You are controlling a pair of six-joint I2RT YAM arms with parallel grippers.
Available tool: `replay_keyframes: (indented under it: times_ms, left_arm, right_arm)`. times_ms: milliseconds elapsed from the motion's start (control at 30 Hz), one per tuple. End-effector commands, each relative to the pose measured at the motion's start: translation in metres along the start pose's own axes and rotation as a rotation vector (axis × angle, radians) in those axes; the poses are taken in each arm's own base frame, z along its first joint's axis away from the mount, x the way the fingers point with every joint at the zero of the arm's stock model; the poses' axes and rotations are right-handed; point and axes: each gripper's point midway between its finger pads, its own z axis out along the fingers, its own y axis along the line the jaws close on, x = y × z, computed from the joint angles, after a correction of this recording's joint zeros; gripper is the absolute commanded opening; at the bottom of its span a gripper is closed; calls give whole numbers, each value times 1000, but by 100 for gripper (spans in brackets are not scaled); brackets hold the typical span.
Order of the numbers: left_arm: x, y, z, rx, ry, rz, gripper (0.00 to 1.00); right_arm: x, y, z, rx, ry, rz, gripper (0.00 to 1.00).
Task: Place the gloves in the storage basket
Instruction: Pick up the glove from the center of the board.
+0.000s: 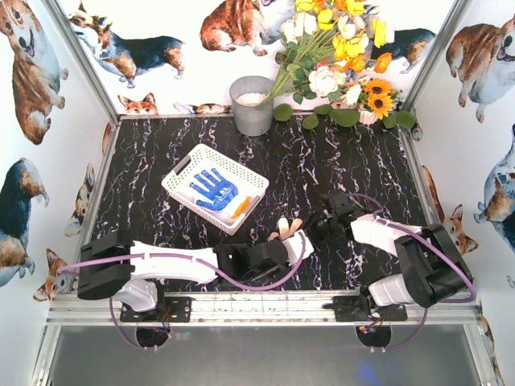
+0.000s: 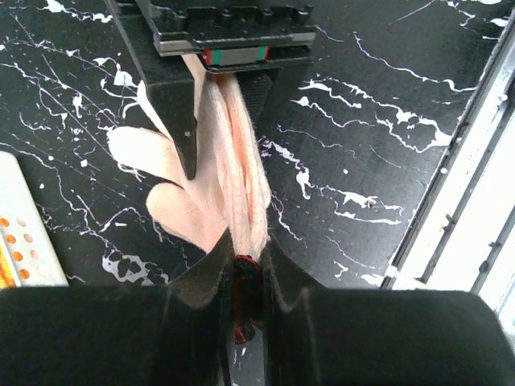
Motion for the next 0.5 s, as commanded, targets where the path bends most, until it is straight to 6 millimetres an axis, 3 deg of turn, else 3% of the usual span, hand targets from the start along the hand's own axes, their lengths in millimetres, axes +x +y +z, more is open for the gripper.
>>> replay_keyframes:
  times_ms: [0,67,200,333,467]
  left_arm:
    - [-27,2,-19,27,-62,1,0]
    - [-34,2,-29,45,-74,1,0]
    - [-43,4,-45,73,-78,-1,0]
    - [-55,10,-61,94,-93,-18,0]
    - [-73,21,-76,86,-129,-31,0]
  right_arm:
    - [-16,38,-10,-69,-82,-131,40]
    - [-18,44,-14,-65,-90,-165,38]
    - [-16,60,-20,-95,-68,-218,15]
    - [-12,84,-38,-119,-84,-333,0]
    - [-3,132,-65,-226,-108,-487,0]
